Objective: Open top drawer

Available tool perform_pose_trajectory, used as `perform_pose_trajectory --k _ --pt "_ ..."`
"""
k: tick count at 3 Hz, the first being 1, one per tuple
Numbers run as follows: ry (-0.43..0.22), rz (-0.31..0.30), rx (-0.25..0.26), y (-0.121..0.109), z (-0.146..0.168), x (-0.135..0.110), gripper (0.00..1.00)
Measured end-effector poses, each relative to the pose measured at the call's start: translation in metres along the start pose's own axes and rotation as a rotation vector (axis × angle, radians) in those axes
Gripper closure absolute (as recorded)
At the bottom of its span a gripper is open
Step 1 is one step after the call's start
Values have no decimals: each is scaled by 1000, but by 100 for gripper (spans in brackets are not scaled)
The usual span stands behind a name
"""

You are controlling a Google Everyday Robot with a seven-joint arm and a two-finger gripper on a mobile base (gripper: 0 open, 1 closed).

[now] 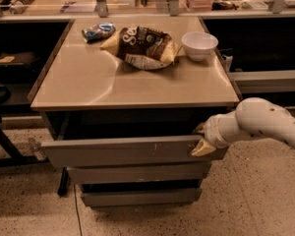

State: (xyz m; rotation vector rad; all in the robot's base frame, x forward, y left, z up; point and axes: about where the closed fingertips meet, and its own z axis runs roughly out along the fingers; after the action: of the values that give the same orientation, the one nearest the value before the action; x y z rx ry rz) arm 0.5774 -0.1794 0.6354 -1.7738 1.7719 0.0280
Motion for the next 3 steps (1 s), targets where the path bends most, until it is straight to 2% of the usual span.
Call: perform_pose_trajectory --k 1,2,3 --pt "0 0 0 2 -3 -1 100" --pt "0 0 0 2 -3 -1 81" --pt "0 0 0 2 -3 -1 58"
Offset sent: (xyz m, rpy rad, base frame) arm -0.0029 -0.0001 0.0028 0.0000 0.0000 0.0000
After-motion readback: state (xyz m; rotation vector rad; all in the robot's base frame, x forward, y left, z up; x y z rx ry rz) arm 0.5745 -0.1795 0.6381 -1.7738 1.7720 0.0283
